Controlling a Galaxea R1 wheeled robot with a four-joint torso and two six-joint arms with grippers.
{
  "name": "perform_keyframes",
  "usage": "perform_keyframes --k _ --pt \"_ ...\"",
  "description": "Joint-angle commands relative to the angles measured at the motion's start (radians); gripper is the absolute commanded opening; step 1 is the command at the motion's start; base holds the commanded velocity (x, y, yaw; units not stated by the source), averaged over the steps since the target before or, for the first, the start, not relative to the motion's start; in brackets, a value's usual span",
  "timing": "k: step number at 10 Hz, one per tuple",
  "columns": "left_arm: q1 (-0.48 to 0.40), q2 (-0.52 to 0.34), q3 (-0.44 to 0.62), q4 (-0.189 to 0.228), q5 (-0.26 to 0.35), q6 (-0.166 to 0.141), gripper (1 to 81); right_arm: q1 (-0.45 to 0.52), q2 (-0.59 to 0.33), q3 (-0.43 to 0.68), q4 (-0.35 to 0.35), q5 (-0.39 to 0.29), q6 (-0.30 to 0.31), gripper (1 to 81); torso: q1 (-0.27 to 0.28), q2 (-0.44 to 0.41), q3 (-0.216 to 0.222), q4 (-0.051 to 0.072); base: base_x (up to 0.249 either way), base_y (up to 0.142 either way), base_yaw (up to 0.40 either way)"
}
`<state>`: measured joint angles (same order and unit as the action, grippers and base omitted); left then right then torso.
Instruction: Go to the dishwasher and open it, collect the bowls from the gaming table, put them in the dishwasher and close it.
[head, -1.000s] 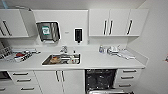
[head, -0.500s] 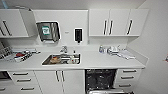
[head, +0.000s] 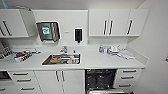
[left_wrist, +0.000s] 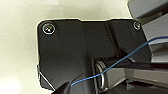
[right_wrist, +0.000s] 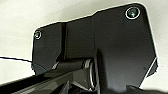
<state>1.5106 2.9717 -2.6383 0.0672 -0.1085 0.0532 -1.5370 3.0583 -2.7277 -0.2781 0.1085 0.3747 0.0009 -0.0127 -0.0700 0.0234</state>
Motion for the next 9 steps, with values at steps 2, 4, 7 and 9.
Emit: perform_keyframes --k 2,4,7,9 --pt "-0.043 -0.008 0.003 0.002 0.050 0.003 81.1 0.045 0.001 0.002 -0.013 -0.046 0.000 81.1 0.000 0.000 0.000 0.000 0.000 0.000 0.000" --pt "-0.043 -0.009 0.003 0.000 0.050 0.002 81.1 0.045 0.001 0.002 -0.013 -0.046 0.000 81.1 0.000 0.000 0.000 0.000 0.000 0.000 0.000" --pt "-0.043 -0.011 0.003 -0.001 0.047 0.002 81.1 0.044 0.001 0.004 -0.012 -0.046 0.000 81.1 0.000 0.000 0.000 0.000 0.000 0.000 0.115" --pt "-0.043 -0.011 0.003 -0.001 0.046 0.002 81.1 0.042 0.001 0.002 -0.012 -0.046 0.000 81.1 0.000 0.000 0.000 0.000 0.000 0.000 0.163"
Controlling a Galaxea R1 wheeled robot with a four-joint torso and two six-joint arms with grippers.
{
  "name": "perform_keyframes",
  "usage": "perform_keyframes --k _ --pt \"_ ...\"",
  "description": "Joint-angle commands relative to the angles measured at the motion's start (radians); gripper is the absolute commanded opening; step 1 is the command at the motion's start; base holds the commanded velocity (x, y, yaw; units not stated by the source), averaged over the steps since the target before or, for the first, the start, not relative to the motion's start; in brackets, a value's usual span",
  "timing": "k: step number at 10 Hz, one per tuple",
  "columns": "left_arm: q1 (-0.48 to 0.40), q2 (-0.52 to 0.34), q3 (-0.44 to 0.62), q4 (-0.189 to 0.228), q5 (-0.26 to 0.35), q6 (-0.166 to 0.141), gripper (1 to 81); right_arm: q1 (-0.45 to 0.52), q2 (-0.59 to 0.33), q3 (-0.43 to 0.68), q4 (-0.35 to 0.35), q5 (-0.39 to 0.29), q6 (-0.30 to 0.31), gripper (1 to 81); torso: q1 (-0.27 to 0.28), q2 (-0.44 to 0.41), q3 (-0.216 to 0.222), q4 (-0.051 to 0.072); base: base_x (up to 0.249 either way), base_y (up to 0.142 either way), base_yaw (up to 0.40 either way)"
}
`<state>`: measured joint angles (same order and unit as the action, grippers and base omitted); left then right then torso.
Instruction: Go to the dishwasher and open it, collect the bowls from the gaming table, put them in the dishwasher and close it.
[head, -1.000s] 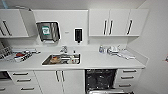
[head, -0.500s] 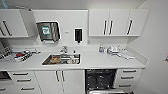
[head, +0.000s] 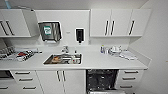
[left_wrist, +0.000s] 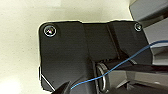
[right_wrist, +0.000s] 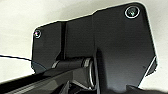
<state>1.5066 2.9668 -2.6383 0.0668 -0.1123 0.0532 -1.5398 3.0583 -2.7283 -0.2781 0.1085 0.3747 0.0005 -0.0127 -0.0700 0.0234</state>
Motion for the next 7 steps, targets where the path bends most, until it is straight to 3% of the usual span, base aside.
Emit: perform_keyframes --k 1,7 --pt "-0.038 -0.008 0.003 -0.001 0.049 0.002 81.1 0.046 0.001 0.004 -0.012 -0.046 0.000 81.1 0.000 0.000 0.000 0.000 0.000 0.000 0.191" --pt "-0.039 -0.014 0.001 0.004 0.057 0.002 81.1 0.051 0.000 0.004 -0.015 -0.044 -0.002 81.1 0.001 0.000 0.000 0.000 0.000 0.000 0.292"
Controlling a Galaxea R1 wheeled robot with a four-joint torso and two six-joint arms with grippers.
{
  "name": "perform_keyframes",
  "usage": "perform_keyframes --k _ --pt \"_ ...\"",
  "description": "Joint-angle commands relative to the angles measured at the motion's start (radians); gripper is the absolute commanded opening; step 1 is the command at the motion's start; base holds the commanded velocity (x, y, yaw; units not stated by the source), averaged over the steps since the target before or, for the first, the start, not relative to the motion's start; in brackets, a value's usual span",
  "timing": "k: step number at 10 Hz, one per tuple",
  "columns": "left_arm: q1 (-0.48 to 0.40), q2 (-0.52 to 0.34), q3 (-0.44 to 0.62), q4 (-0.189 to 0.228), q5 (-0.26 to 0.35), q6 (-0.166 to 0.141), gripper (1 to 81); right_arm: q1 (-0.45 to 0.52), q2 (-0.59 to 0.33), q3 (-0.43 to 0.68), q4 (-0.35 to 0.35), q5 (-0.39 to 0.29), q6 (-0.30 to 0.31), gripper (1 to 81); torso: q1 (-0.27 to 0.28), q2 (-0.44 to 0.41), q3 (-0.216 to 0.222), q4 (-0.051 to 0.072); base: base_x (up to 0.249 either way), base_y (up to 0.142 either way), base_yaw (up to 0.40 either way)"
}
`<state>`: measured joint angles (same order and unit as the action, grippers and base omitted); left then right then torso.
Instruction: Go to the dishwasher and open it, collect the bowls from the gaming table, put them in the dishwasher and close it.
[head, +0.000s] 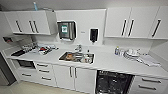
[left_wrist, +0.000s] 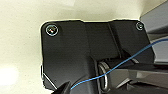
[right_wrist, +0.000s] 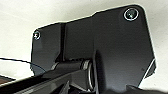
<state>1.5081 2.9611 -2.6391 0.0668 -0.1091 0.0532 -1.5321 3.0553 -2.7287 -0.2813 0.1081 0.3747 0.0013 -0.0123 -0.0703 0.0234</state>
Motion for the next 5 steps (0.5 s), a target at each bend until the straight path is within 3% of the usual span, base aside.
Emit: perform_keyframes --k 1,5 --pt "-0.039 -0.006 0.004 0.002 0.056 0.002 81.1 0.045 0.002 0.005 -0.012 -0.045 -0.002 81.1 0.000 0.000 0.000 0.000 0.000 0.000 0.312" --pt "-0.041 -0.025 0.002 0.004 0.057 0.004 81.1 0.046 -0.011 0.051 -0.027 -0.076 0.000 81.1 0.000 0.000 0.000 0.000 0.000 0.000 0.330"
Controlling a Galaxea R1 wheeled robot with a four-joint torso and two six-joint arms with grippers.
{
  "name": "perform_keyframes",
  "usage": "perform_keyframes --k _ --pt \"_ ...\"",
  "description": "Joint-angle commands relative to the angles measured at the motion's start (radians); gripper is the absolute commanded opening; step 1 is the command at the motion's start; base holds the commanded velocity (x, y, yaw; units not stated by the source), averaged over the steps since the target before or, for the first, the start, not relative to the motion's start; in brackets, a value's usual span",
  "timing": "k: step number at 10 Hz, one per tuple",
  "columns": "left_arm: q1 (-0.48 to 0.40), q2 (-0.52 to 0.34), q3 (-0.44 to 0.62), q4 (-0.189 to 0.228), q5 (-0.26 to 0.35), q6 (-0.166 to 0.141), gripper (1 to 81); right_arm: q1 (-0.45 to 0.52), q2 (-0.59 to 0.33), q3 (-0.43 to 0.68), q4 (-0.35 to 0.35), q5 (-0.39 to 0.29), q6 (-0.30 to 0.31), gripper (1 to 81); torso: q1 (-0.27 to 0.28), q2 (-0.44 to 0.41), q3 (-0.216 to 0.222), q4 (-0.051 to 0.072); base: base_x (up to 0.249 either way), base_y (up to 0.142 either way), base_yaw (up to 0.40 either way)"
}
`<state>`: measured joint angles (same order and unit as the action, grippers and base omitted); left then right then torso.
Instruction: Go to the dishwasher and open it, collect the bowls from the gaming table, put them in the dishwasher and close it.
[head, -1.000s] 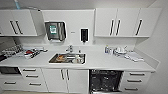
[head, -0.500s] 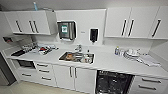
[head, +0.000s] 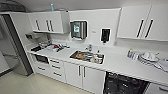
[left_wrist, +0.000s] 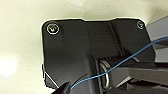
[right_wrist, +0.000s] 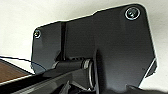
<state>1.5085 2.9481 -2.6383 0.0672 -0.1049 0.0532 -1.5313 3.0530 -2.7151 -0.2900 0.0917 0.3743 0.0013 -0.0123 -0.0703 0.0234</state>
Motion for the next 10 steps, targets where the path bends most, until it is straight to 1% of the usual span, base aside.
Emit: perform_keyframes --k 1,3,6,7,10 --pt "-0.041 -0.019 0.001 0.008 0.053 0.004 81.1 0.046 -0.012 0.051 -0.018 -0.056 0.000 81.1 0.000 0.000 0.000 0.000 0.000 0.000 0.333" --pt "-0.040 -0.033 0.006 0.009 0.054 0.004 81.1 0.041 -0.033 0.101 -0.020 -0.044 -0.001 81.1 0.000 0.000 0.000 0.000 0.000 0.000 0.333" --pt "-0.034 -0.044 0.037 0.013 0.053 0.004 81.1 0.030 -0.155 0.311 -0.021 -0.027 -0.001 81.1 0.000 0.000 0.000 0.000 0.000 0.000 0.334" --pt "-0.029 -0.052 0.055 0.013 0.050 0.004 81.1 0.030 -0.175 0.342 -0.021 -0.027 -0.001 81.1 0.000 0.000 0.000 0.000 0.000 0.000 0.335" --pt "-0.021 -0.093 0.121 0.011 0.044 0.004 81.1 0.033 -0.169 0.354 -0.026 -0.027 -0.001 81.1 0.000 0.000 0.000 0.000 0.000 0.000 0.335"
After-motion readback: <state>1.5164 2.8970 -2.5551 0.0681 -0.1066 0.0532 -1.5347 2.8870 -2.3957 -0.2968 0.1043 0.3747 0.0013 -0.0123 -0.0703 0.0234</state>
